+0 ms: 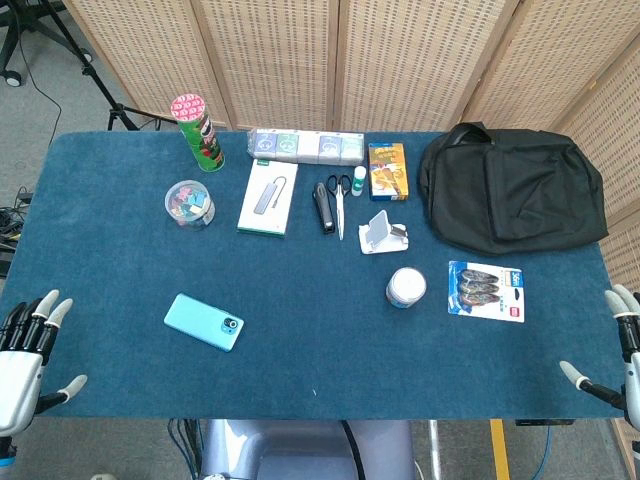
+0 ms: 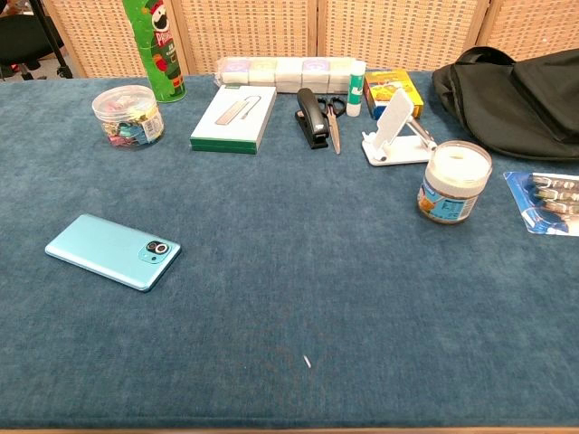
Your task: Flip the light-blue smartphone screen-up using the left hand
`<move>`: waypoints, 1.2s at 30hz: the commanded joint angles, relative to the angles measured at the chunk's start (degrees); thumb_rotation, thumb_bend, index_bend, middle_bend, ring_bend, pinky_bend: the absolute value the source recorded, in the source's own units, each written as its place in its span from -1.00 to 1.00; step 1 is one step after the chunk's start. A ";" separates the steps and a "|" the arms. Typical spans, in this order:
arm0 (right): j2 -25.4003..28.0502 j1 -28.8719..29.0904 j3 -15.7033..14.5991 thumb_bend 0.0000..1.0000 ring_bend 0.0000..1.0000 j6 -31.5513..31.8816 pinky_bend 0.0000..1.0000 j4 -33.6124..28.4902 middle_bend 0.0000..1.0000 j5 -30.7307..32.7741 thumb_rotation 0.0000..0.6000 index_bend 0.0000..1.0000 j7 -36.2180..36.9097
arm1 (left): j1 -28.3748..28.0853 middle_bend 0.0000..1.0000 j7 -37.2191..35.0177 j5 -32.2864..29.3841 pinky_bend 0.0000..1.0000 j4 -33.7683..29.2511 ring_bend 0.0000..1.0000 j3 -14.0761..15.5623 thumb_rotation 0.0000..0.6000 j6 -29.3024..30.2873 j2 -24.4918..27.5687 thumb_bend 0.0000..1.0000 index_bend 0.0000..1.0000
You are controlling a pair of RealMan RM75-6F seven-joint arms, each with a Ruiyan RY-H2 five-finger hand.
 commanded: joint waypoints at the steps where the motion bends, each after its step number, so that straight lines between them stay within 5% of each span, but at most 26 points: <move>1: 0.03 -0.02 0.01 -1.00 -1.00 0.00 -1.00 -0.02 -1.00 0.03 1.00 -0.96 0.11 | 0.05 -1.00 0.07 0.06 -1.00 -0.03 -1.00 0.03 1.00 0.08 0.00 -1.00 -1.00; 9: 0.22 -0.16 0.03 -1.00 -1.00 0.28 -1.00 -0.30 -1.00 -0.02 1.00 -0.96 0.39 | -0.57 -1.00 0.81 -0.48 -1.00 0.62 -1.00 -0.03 1.00 -1.26 -0.53 -0.98 -1.00; 24: 0.66 0.10 0.47 -1.00 -1.00 -0.80 -1.00 -0.49 -1.00 1.44 1.00 -0.96 1.70 | -11.20 -1.00 2.55 -7.52 -1.00 11.80 -1.00 -1.66 1.00 -20.43 -9.95 -0.19 -1.00; 36: 0.68 0.37 0.48 -1.00 -1.00 -1.64 -1.00 -0.47 -1.00 1.84 1.00 -0.96 2.78 | -15.55 -1.00 5.45 -11.20 -1.00 20.06 -1.00 -3.67 1.00 -24.55 -19.19 -0.25 -1.00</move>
